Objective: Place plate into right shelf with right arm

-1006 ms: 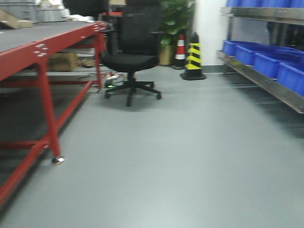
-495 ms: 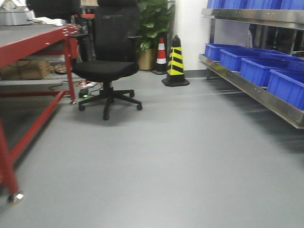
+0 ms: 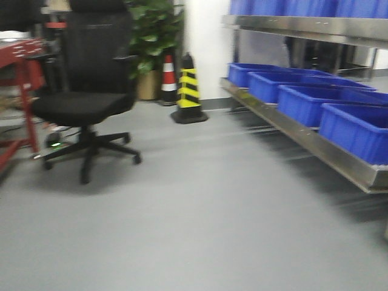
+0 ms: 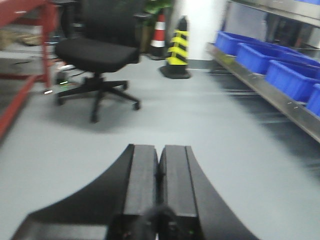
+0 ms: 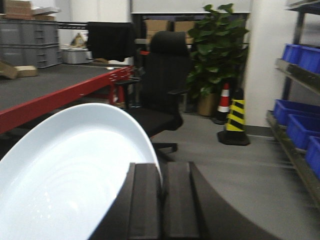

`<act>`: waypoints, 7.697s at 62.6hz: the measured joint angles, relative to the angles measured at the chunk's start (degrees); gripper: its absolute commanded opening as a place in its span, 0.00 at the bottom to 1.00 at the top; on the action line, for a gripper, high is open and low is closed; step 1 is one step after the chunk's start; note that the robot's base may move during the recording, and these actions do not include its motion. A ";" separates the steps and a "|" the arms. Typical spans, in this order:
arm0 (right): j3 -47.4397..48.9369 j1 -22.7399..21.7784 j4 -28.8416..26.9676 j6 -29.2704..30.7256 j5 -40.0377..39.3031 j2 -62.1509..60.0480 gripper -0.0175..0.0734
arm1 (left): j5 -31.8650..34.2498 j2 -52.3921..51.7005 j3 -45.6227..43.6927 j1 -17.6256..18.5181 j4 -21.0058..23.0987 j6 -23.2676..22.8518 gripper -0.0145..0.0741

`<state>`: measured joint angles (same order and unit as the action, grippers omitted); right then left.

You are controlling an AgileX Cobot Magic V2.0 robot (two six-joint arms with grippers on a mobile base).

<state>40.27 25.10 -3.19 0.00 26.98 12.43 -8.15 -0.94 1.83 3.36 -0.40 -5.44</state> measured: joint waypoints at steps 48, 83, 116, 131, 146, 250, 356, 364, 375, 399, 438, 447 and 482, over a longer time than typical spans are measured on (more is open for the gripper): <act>0.00 0.00 0.00 0.00 0.00 0.00 0.25 | 0.00 0.00 0.00 0.00 0.00 0.00 0.11; 0.00 0.00 0.00 0.00 0.00 0.00 0.25 | 0.00 0.00 0.00 0.00 0.00 0.00 0.11; 0.00 0.00 0.00 0.00 0.00 0.00 0.25 | 0.00 0.00 0.00 0.00 0.00 0.00 0.11; 0.00 0.00 0.00 0.00 0.00 0.00 0.25 | 0.00 0.00 0.00 0.00 0.00 0.00 0.11; 0.00 0.00 0.00 0.00 0.00 0.00 0.25 | 0.00 0.00 0.00 0.00 0.00 0.00 0.11; 31.77 6.73 -5.52 -3.99 -24.30 53.33 0.25 | 0.00 0.00 0.00 0.00 0.00 0.00 0.11; 48.73 4.64 -5.84 -3.98 5.18 63.37 0.27 | 0.00 0.00 0.00 0.00 0.00 0.00 0.11; 48.94 3.74 -5.72 -3.98 8.44 59.55 0.27 | 0.00 0.00 0.00 0.00 0.00 0.00 0.11; 48.98 3.74 -5.72 -3.98 9.17 58.55 0.27 | 0.00 0.00 0.00 0.00 0.00 0.00 0.11; 48.98 3.74 -1.03 -3.79 9.76 58.76 0.25 | 0.00 0.00 0.00 0.00 0.00 0.00 0.11; 26.50 -17.94 19.70 -14.64 -2.02 43.31 0.25 | 0.00 0.00 0.00 0.00 0.00 0.00 0.11; 16.30 -23.17 20.05 -15.44 -9.47 35.24 0.25 | 0.00 0.00 0.00 0.00 0.00 0.00 0.11; -15.55 -25.47 14.75 -15.64 -16.11 -3.48 0.25 | 0.00 0.00 0.00 0.00 0.00 0.00 0.11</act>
<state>24.73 -0.37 11.55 -15.64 10.87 8.95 -8.15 -0.94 1.83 3.36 -0.40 -5.44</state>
